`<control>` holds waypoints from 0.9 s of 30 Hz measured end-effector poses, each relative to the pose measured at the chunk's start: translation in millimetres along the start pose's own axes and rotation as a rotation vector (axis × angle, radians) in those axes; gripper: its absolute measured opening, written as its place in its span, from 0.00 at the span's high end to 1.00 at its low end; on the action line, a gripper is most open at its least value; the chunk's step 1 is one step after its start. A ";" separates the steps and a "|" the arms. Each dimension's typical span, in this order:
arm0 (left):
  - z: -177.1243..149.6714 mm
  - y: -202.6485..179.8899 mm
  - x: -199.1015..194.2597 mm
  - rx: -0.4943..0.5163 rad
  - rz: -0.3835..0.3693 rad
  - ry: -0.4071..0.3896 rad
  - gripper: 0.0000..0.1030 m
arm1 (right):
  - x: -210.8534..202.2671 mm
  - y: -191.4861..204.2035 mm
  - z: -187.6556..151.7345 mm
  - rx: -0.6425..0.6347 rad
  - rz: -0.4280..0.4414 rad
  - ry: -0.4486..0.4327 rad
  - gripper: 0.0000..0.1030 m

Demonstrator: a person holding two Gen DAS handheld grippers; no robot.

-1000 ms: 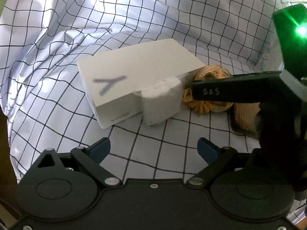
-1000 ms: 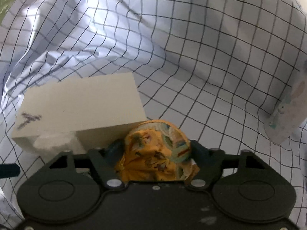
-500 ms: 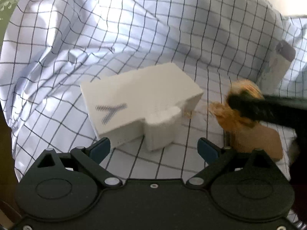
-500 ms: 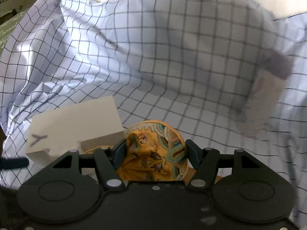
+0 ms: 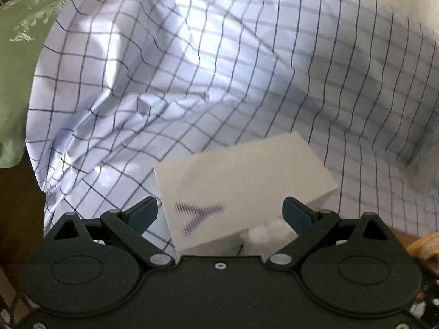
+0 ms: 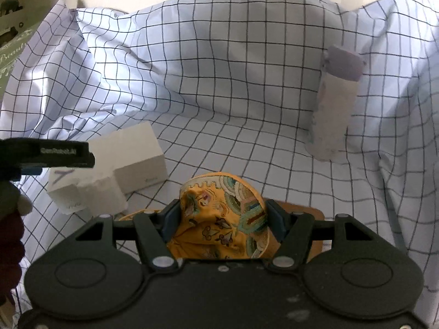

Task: Organize soft objects
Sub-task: 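Grasp the small white packet with the left tool while the right tool holds the orange ball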

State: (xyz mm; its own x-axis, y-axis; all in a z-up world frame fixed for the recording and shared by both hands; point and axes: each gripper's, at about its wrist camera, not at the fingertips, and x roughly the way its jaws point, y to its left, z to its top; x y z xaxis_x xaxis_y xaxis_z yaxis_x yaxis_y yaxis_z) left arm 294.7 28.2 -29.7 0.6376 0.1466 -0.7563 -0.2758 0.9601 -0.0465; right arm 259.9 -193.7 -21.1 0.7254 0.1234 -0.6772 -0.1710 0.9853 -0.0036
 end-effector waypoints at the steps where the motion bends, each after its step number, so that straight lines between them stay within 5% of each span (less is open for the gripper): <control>1: -4.0 -1.5 -0.3 0.016 0.001 0.008 0.08 | -2.0 -1.9 -1.0 0.004 -0.001 0.001 0.37; 11: -40.9 -10.1 -11.6 0.121 -0.100 0.099 0.08 | -19.4 -26.5 -21.8 0.073 -0.038 0.051 0.37; 20: -46.3 -9.6 -24.5 0.181 -0.181 0.065 0.08 | -0.6 -60.4 -42.4 0.244 -0.138 0.231 0.36; 27: -48.0 -24.3 -10.5 0.221 -0.206 0.106 0.08 | 6.1 -57.8 -45.6 0.264 -0.170 0.223 0.31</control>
State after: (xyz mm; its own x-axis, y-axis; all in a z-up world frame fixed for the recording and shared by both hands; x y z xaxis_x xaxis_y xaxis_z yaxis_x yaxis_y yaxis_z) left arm 260.2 -8.1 -51.9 0.5819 -0.0708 -0.8102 0.0217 0.9972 -0.0716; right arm 243.8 -255.3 -58.5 0.5607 -0.0449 -0.8268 0.1381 0.9896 0.0399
